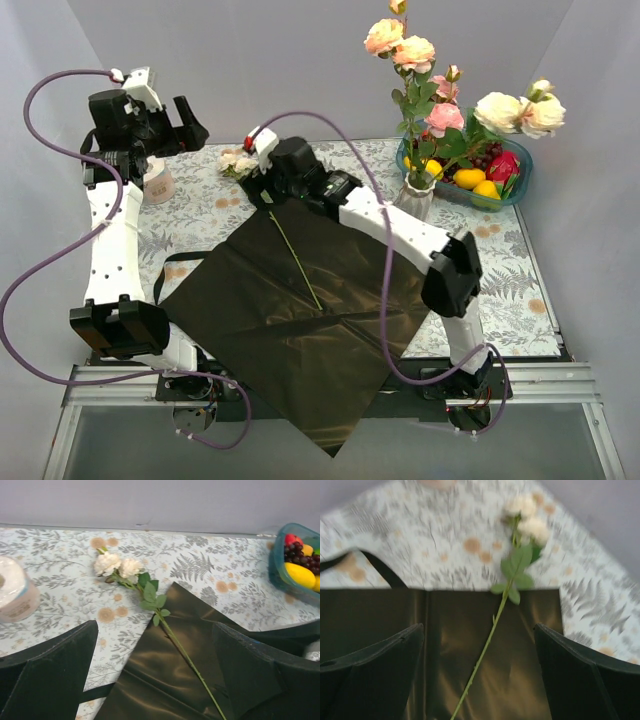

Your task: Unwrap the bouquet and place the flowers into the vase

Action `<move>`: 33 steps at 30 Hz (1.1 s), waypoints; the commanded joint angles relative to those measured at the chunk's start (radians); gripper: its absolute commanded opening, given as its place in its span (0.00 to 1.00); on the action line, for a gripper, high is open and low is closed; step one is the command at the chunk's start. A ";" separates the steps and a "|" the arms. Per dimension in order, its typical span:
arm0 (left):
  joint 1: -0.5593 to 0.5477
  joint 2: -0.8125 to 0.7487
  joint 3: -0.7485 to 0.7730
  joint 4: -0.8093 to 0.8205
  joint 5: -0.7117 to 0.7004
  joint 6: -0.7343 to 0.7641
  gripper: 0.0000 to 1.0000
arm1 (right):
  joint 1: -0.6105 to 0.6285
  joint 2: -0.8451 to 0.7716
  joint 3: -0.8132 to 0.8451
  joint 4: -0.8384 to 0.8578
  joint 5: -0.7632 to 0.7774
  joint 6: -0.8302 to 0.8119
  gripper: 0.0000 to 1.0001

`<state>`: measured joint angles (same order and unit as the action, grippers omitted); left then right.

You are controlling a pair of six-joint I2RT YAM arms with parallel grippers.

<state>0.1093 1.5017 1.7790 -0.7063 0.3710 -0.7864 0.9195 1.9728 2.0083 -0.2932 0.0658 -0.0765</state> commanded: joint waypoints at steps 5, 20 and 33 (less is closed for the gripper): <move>0.084 -0.006 0.013 0.011 0.008 0.007 0.98 | -0.041 0.191 -0.031 -0.018 0.011 0.110 0.87; 0.099 -0.041 -0.070 -0.002 0.187 0.071 0.98 | -0.068 0.399 0.061 -0.017 0.014 0.135 0.65; 0.099 -0.083 -0.187 0.034 0.232 0.098 0.98 | -0.071 0.544 0.218 -0.031 0.052 0.159 0.63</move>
<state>0.2039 1.4818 1.6016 -0.6952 0.5617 -0.7094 0.8528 2.4889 2.1532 -0.3428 0.0879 0.0711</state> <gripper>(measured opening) 0.982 0.615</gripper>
